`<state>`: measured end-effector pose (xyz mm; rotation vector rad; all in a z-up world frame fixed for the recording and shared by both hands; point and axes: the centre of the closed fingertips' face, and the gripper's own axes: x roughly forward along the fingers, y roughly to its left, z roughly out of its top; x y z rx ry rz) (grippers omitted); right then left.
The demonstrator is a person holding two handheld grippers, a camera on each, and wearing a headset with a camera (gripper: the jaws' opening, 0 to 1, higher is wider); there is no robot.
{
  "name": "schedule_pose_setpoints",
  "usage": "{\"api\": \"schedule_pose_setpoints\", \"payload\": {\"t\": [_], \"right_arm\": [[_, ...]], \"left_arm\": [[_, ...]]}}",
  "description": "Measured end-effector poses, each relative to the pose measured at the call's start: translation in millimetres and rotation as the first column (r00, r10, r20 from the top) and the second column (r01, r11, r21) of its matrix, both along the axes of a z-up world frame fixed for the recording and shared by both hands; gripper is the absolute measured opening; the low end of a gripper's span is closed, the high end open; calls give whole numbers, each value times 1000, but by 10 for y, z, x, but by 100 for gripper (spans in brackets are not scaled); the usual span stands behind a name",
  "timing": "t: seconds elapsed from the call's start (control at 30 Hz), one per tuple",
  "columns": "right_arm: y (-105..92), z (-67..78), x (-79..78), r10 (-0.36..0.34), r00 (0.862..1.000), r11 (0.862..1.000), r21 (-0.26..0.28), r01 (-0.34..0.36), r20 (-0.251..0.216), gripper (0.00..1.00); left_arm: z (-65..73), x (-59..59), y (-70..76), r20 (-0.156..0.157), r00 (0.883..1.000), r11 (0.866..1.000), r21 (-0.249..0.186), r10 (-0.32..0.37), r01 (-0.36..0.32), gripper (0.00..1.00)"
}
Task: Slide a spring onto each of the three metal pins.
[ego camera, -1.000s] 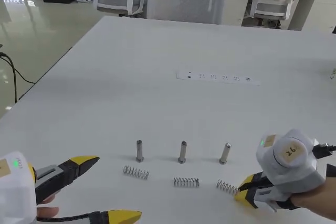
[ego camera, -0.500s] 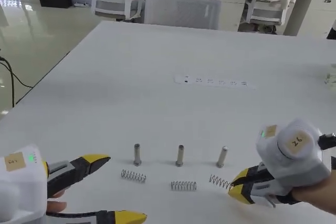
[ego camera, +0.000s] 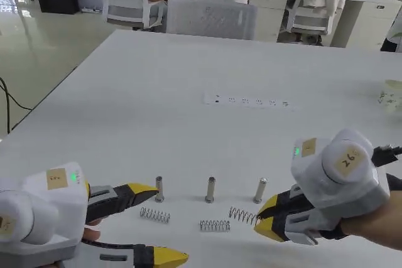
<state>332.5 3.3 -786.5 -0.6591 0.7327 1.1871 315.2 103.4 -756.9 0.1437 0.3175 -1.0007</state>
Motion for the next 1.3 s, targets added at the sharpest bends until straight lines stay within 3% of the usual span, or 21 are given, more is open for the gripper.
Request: {"api": "schedule_pose_setpoints", "payload": {"t": [0.2, 0.47, 0.77, 0.93, 1.3], "right_arm": [[131, 93, -60, 44, 999, 999, 13, -44, 6, 8], [241, 130, -139, 106, 994, 994, 14, -106, 8, 8], [304, 144, -247, 176, 984, 984, 21, -176, 0, 8], [315, 133, -321, 216, 976, 976, 14, -216, -8, 8], [331, 130, -467, 289, 957, 957, 12, -289, -32, 8]], "left_arm": [[2, -5, -158, 7, 998, 998, 2, -66, 66, 53], [31, -35, -340, 43, 990, 991, 6, -133, 133, 43], [4, -99, -420, 50, 983, 984, 13, -179, 178, 33], [13, -146, -460, 58, 977, 979, 4, -203, 203, 22], [-23, -253, -506, 42, 967, 968, 15, -251, 250, 3]]}}
